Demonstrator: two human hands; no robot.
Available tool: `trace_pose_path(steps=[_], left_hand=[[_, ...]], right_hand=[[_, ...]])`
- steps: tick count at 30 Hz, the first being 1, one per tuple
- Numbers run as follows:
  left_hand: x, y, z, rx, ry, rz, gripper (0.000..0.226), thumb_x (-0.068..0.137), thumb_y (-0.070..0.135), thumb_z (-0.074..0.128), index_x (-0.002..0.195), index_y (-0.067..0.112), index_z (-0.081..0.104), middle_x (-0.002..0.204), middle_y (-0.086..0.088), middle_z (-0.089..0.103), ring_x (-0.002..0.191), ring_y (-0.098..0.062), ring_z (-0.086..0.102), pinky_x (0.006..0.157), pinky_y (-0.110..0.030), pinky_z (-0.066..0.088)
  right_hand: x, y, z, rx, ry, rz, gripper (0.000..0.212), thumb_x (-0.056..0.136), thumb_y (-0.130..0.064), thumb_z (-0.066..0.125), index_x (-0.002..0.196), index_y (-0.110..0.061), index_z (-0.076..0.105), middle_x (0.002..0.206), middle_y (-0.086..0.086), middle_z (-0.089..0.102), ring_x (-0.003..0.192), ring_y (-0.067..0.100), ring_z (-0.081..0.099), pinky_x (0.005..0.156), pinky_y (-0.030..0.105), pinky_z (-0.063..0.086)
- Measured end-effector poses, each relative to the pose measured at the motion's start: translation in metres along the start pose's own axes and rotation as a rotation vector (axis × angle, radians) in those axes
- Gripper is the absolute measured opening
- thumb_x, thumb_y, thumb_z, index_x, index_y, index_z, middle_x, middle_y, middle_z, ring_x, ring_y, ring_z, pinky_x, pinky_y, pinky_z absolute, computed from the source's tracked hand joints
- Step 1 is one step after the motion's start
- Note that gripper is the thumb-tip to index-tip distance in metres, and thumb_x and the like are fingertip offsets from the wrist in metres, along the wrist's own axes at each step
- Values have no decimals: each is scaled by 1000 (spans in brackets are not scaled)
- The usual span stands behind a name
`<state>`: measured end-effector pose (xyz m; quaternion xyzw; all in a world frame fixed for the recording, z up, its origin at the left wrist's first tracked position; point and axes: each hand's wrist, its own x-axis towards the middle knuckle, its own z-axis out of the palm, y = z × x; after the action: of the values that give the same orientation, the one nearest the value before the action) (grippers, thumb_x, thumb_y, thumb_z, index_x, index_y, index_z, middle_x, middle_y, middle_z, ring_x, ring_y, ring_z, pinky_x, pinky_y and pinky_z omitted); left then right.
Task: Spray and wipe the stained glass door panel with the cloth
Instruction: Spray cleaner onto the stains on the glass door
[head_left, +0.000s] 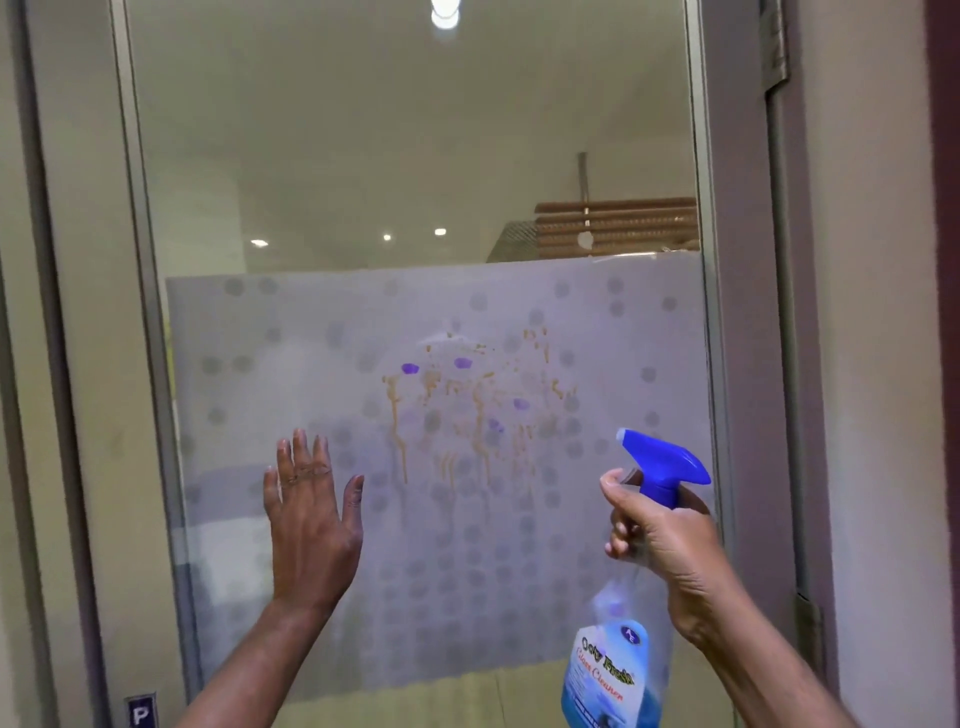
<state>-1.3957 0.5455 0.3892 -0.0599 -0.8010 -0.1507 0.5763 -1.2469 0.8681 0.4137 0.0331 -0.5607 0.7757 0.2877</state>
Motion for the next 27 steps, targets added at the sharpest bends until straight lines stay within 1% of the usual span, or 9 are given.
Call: trace_pose_path(steps=[3,6,9,14,17,20,27], left_hand=[[5,-4,13,-18,21,14,71,105,49,21,157,2,26,168,-18,19,158,-31,12,127,-55,16],[10,-9,22,-27,40,24,67,105,43,28,157,1,26,168,-19,18,158,-31,12,126,-55,17],[13,-12,29,-27,62,44,66,105,39,30,157,-1,26,168,-20,17,158,-32,12,126,-55,16],[14,-19,41,15,106,70,65,104,35,32,157,-2,25,168,-21,17,158,-34,15,125,-56,19],[14,-21,46,56,126,80,65,104,35,32,157,-2,24,168,-21,17,157,-35,16,125,-56,19],[14,-21,47,53,134,77,65,104,36,30,157,-2,23,168,-21,18,157,-36,17,125,-55,19],[14,-20,46,41,146,81,66,105,38,27,157,-2,23,168,-21,18,157,-36,16,126,-55,18]], right_hand=[[7,1,3,-1,12,-17,8,89,-14,75,84,-15,69,60,7,46,56,22,41,54,33,48],[13,-4,4,5,25,-33,9,89,-13,75,85,-15,68,60,7,45,53,20,41,51,32,47],[22,-12,2,19,46,-60,10,89,-12,75,85,-15,67,60,6,45,52,20,41,49,30,45],[36,-15,-3,35,85,-78,10,88,-13,75,86,-14,66,58,6,46,52,22,40,52,32,46],[41,-11,-4,43,96,-68,12,89,-12,75,84,-15,65,58,6,45,53,22,39,55,33,46],[49,-14,-3,52,100,-69,11,89,-10,74,86,-12,64,55,4,45,50,21,38,53,31,45],[73,-43,18,51,49,-117,11,89,-12,74,89,-14,63,54,3,47,45,19,42,53,29,48]])
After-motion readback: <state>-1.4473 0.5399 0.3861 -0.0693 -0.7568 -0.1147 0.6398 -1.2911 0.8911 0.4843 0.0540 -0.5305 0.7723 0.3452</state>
